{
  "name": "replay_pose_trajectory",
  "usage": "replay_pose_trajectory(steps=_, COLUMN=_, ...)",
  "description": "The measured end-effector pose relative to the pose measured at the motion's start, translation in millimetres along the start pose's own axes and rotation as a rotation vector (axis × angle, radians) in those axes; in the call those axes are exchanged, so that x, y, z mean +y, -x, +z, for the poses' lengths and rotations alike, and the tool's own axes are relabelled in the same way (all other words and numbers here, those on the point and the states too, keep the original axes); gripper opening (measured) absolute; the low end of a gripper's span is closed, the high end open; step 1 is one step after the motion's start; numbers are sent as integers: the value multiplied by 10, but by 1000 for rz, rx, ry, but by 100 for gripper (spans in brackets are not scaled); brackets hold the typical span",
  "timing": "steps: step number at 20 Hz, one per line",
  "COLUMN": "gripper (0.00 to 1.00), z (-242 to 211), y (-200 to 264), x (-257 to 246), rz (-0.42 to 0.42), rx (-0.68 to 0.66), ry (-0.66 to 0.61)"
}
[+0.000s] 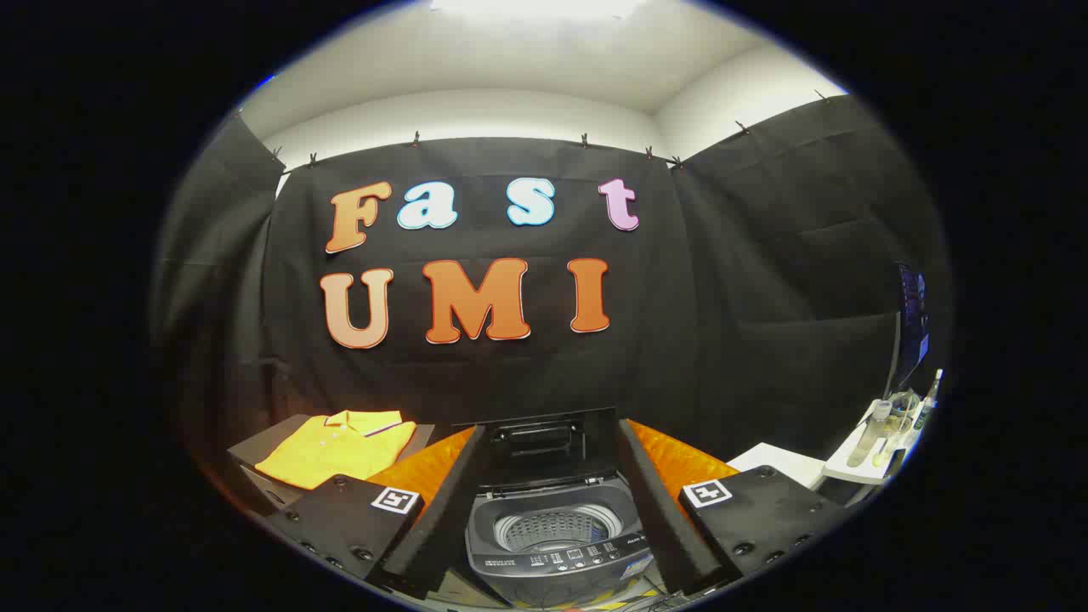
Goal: Put the clothes into the washing machine and then close the washing machine lid.
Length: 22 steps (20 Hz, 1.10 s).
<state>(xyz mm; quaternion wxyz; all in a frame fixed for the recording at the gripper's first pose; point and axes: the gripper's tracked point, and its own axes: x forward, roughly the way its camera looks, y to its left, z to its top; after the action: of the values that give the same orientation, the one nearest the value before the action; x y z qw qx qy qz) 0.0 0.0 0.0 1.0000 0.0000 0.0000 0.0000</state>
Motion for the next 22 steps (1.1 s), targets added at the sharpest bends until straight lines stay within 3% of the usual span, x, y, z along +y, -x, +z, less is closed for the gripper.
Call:
replay_pose_trajectory(steps=12, gripper=97, z=34, y=-229, x=-74, rz=-27, rx=-2, ry=-30)
replay_pose_trajectory(steps=18, gripper=97, z=385, y=-193, x=-123, rz=-28, rx=-114, ry=-160)
replay_pose_trajectory(steps=22, gripper=98, z=303, y=-219, x=-93, rz=-22, rx=-59, ry=-91)
